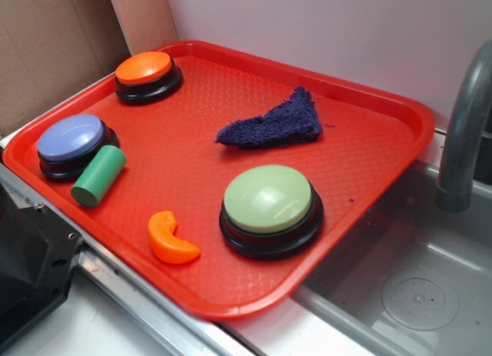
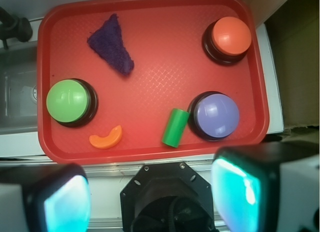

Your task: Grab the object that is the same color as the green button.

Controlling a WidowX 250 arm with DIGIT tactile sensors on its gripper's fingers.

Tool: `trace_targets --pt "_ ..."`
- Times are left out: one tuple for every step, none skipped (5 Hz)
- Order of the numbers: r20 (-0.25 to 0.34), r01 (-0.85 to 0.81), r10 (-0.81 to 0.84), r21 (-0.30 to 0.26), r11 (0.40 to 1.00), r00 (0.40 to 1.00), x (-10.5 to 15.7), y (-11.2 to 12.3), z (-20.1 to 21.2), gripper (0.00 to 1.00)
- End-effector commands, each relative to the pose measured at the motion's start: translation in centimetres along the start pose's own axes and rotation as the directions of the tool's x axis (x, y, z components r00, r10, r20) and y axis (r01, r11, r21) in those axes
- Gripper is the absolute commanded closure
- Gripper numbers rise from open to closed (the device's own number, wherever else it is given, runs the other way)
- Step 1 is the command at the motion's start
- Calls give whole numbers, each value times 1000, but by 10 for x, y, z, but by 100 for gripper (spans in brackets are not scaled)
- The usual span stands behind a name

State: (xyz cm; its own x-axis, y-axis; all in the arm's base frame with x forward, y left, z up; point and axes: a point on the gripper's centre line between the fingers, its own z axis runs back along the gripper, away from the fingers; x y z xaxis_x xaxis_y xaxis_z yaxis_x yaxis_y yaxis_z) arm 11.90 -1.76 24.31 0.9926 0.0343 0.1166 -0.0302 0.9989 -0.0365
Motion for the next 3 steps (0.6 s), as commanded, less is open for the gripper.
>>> trace_targets --pt "0 0 0 0 1000 1000 0 0 0 0" --pt "-82 -241 246 66 968 966 0 42 -49 0" --pt "-91 -475 480 67 877 873 -11 75 -93 0"
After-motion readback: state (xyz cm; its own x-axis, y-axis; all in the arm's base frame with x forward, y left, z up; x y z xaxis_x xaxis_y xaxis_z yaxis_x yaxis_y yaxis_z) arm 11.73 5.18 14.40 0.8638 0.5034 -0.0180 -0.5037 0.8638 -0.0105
